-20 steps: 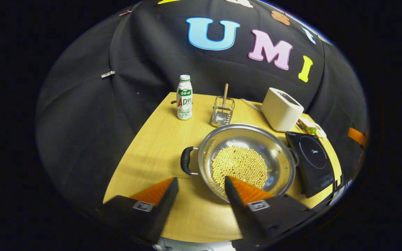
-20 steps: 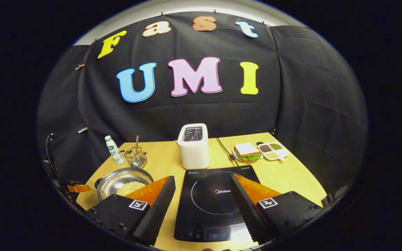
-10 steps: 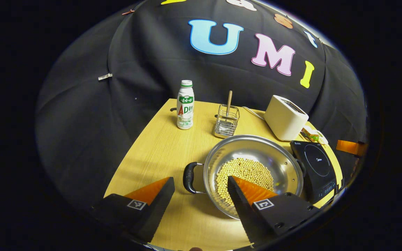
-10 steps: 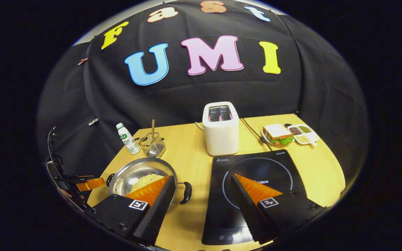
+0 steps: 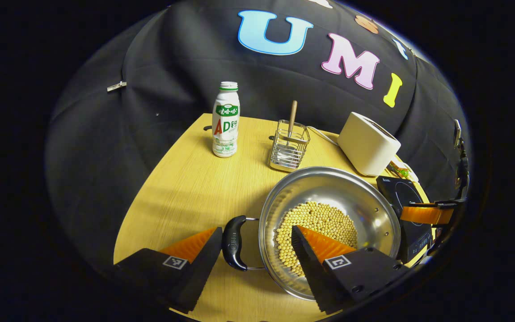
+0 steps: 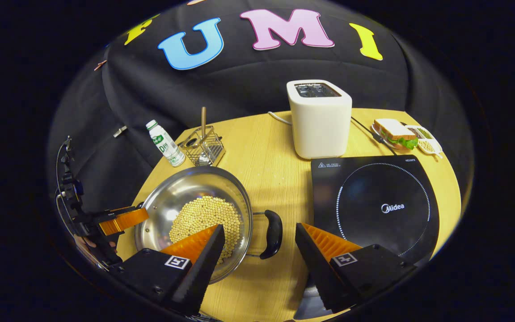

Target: First push the handle of the pot to place it horizontally, then grasp the pot with both hands and set it on the induction cooktop.

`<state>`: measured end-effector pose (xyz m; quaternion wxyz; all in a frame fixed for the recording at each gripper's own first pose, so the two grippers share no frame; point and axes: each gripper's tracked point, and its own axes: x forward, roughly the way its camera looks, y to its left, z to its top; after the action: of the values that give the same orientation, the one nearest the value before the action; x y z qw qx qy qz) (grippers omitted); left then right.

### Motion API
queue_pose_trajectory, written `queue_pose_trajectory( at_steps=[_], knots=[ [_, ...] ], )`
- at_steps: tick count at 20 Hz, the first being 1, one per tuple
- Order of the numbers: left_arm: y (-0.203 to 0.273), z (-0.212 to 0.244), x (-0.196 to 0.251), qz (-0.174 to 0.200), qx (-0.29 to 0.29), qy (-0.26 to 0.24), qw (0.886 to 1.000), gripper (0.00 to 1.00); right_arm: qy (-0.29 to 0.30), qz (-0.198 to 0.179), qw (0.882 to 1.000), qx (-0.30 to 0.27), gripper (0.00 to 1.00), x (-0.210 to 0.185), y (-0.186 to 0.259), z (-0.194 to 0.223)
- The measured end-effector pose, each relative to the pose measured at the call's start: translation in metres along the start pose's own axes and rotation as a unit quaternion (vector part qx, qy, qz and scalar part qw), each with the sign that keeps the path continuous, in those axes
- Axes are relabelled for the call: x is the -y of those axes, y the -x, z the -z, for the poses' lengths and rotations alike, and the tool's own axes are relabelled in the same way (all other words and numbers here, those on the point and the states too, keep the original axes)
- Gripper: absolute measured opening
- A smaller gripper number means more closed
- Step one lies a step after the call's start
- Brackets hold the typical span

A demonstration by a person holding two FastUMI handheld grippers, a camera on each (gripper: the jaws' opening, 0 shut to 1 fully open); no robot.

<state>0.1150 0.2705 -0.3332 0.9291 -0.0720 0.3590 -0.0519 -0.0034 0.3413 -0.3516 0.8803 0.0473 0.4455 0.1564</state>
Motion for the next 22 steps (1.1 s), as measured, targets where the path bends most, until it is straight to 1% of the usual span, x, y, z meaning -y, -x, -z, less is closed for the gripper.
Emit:
queue_pose_trajectory(
  at_steps=[3,6,10,11,12,13,14,15,16,18,19,20,21,22],
  knots=[
    [-0.012,0.009,0.001,0.013,-0.020,-0.003,1.000,0.95,-0.010,0.008,0.999,-0.034,0.99,0.002,-0.015,0.016],
    [-0.022,0.014,0.000,0.019,-0.032,0.001,0.999,0.94,-0.019,0.018,0.999,-0.048,1.00,0.007,-0.029,0.022],
    [-0.034,0.024,-0.004,0.025,-0.057,0.007,0.998,0.88,-0.041,0.019,0.997,-0.063,0.97,0.006,-0.045,0.025],
    [-0.036,0.027,-0.005,0.024,-0.063,0.009,0.998,0.83,-0.043,0.018,0.997,-0.065,0.93,0.004,-0.050,0.024],
    [-0.038,0.030,-0.007,0.022,-0.068,0.013,0.997,0.80,-0.043,0.019,0.997,-0.066,0.91,0.005,-0.052,0.025],
    [-0.039,0.031,-0.008,0.024,-0.069,0.016,0.997,0.67,-0.044,0.019,0.997,-0.067,0.81,0.005,-0.054,0.025],
    [-0.039,0.031,-0.008,0.027,-0.070,0.016,0.997,0.69,-0.043,0.022,0.997,-0.068,0.75,0.006,-0.055,0.025],
    [-0.038,0.032,-0.007,0.032,-0.071,0.013,0.997,0.69,-0.044,0.020,0.997,-0.066,0.57,0.006,-0.056,0.025],
    [-0.038,0.033,-0.007,0.034,-0.075,0.012,0.997,0.68,-0.043,0.018,0.997,-0.065,0.64,0.005,-0.057,0.024],
    [-0.039,0.033,-0.007,0.035,-0.088,0.007,0.995,0.69,-0.043,0.016,0.997,-0.067,0.64,0.010,-0.061,0.019],
    [-0.037,0.036,-0.007,0.032,-0.094,0.006,0.995,0.69,-0.043,0.014,0.996,-0.073,0.61,0.006,-0.057,0.026],
    [-0.037,0.036,-0.008,0.029,-0.097,0.005,0.995,0.69,-0.046,0.013,0.996,-0.079,0.61,0.006,-0.056,0.027],
    [-0.036,0.036,-0.008,0.026,-0.098,0.007,0.995,0.67,-0.047,0.013,0.995,-0.085,0.55,0.006,-0.055,0.027],
    [-0.037,0.036,-0.007,0.024,-0.100,0.009,0.995,0.67,-0.048,0.014,0.995,-0.086,0.55,0.006,-0.056,0.027]
  ],
)
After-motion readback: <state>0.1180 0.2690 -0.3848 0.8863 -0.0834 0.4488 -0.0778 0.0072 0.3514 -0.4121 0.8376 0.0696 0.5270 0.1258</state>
